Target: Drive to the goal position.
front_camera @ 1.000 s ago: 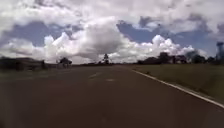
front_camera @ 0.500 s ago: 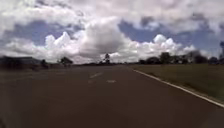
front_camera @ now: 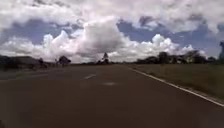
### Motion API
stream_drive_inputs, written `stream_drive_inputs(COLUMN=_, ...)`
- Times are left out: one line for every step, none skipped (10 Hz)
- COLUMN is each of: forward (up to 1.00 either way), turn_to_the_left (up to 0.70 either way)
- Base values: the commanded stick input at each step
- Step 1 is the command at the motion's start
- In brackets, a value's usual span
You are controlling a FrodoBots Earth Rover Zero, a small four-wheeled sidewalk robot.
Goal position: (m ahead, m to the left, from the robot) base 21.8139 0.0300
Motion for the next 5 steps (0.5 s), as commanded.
stream_drive_inputs(forward=1.0, turn_to_the_left=-0.03)
stream_drive_inputs(forward=1.0, turn_to_the_left=-0.09)
stream_drive_inputs(forward=1.0, turn_to_the_left=-0.19)
stream_drive_inputs(forward=1.0, turn_to_the_left=-0.32)
stream_drive_inputs(forward=1.0, turn_to_the_left=-0.38)
